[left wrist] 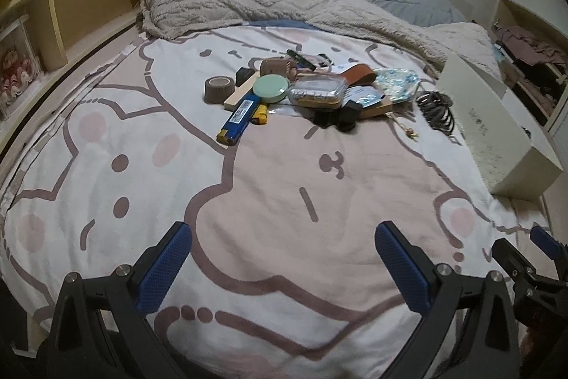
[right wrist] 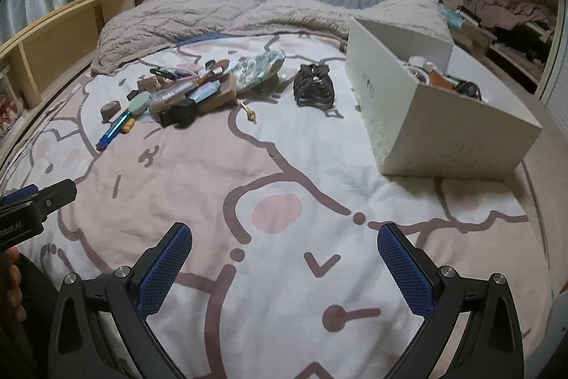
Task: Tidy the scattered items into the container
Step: 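Lower the left tool onto the blue lighter and close its fingers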
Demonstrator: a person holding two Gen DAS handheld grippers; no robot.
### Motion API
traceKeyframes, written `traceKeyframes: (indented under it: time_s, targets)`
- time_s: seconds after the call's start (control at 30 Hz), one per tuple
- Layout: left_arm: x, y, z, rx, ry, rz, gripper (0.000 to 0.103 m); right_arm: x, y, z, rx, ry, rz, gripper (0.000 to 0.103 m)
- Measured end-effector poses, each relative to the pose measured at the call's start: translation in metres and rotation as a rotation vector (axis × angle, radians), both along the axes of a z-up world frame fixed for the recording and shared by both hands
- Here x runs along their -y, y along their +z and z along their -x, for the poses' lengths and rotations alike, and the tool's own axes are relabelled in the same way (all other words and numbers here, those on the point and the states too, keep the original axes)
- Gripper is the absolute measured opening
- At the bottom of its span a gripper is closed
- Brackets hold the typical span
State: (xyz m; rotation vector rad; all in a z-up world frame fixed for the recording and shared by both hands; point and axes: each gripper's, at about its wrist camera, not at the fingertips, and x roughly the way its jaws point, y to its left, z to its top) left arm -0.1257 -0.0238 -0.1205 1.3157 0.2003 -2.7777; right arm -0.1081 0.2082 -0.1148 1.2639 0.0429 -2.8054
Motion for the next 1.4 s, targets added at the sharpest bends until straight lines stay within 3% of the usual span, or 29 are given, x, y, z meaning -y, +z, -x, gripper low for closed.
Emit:
traceKeyframes:
  time_s: [0.43,0.7,0.9,1.0,1.1,1.27,1.4]
  targets:
    - [0.017,-0.018,0.060,0.099,0.018,0.061,0.103,0.001,-0.018,0.044,0.038,0.002,0.029,0.103]
    - [0.034,-0.032,0.103,0.141,0.043,0.089,0.103,0.009,-0.026,0.061,0.051,0.016,0.131,0.103]
    - [0.045,-0.038,0.130,0.124,0.062,0.142,0.103,0.015,-0.034,0.072,0.075,0.009,0.179,0.103]
    - [0.047,-0.037,0.137,0.104,0.058,0.171,0.103,0.017,-0.034,0.074,0.042,-0.024,0.188,0.103]
    - [0.051,-0.039,0.143,0.109,0.044,0.164,0.103,0.021,-0.030,0.076,-0.002,-0.026,0.176,0.103]
    - [0.058,-0.051,0.153,0.168,0.037,0.149,0.103,0.035,-0.030,0.091,0.041,0.022,0.192,0.103]
    - [0.068,-0.063,0.154,0.223,0.078,0.109,0.103,0.051,-0.029,0.103,0.027,0.066,0.201,0.103]
